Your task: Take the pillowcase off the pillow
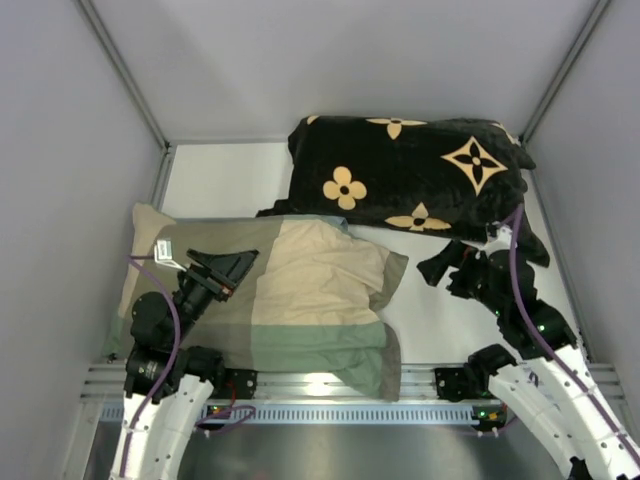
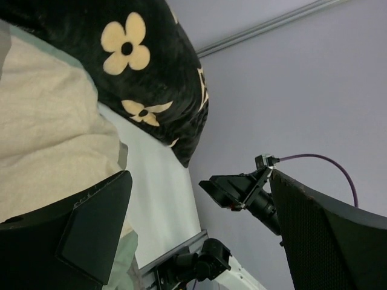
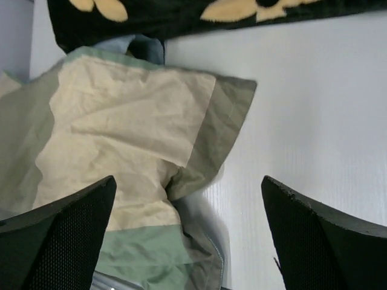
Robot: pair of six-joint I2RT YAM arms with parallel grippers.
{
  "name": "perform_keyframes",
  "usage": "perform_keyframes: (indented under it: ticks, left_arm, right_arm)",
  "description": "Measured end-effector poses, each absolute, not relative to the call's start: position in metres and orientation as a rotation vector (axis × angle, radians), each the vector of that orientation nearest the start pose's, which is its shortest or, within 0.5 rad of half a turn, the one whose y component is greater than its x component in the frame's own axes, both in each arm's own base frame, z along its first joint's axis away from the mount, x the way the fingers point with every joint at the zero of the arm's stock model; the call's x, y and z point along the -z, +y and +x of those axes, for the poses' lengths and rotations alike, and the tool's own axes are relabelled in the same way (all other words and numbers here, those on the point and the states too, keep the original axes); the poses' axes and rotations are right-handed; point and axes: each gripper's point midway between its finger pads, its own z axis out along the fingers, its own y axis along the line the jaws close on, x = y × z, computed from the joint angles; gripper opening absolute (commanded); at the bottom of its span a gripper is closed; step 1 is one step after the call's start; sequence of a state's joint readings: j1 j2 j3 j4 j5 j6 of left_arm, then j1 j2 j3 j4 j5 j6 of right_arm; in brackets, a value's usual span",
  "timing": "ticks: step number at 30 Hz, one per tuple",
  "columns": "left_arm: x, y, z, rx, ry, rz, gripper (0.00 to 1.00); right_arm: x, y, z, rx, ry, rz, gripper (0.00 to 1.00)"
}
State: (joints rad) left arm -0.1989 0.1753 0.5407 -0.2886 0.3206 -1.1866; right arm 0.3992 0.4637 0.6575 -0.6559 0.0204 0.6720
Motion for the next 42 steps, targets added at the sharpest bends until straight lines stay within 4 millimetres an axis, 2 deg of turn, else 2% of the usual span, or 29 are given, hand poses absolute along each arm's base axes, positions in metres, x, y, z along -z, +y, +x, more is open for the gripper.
perform_keyframes:
  ticks: [4,7,9,12,15,22,28,31,38,40,42]
  left_arm:
    - [-0.286,-0.127,0.175,1.276,1.662,-0.580,0.99]
    - [-0.285,-0.122,0.177,1.200,1.723,-0.602,0.99]
    - [-0.289,-0.118,0.177,1.161,1.728,-0.596,0.99]
    - [-0.290,-0.112,0.175,1.113,1.721,-0.586,0.99]
    - [-0.284,-0.108,0.174,1.075,1.734,-0.593,0.99]
    - [-0.273,-0.107,0.176,1.045,1.777,-0.604,0.99]
    - [-0.261,-0.111,0.180,1.037,1.843,-0.613,0.99]
    - [-0.260,-0.111,0.179,1.036,1.849,-0.604,0.99]
    - [-0.259,-0.113,0.177,1.042,1.858,-0.582,0.99]
    - [-0.259,-0.114,0.177,1.045,1.860,-0.580,0.99]
    - [-0.259,-0.114,0.177,1.047,1.860,-0.580,0.98]
  right_arm:
    - [-0.169,0.129,0.196,-0.733,2.171,0.239,0.99]
    - [-0.150,0.166,0.193,-0.986,2.160,0.156,0.99]
    - [-0.127,0.186,0.188,-1.143,2.187,0.146,0.99]
    - [-0.086,0.195,0.179,-1.207,2.312,0.189,0.99]
    - [-0.067,0.189,0.181,-1.127,2.371,0.193,0.99]
    - [-0.059,0.187,0.194,-1.046,2.372,0.123,1.00]
    - [-0.048,0.205,0.198,-1.131,2.385,0.085,0.99]
    - [-0.048,0.225,0.188,-1.196,2.366,-0.004,0.99]
    - [-0.048,0.267,0.141,-1.286,2.352,-0.200,0.98]
    - [-0.048,0.274,0.132,-1.305,2.346,-0.231,0.93]
    - [-0.047,0.280,0.130,-1.320,2.341,-0.245,0.79]
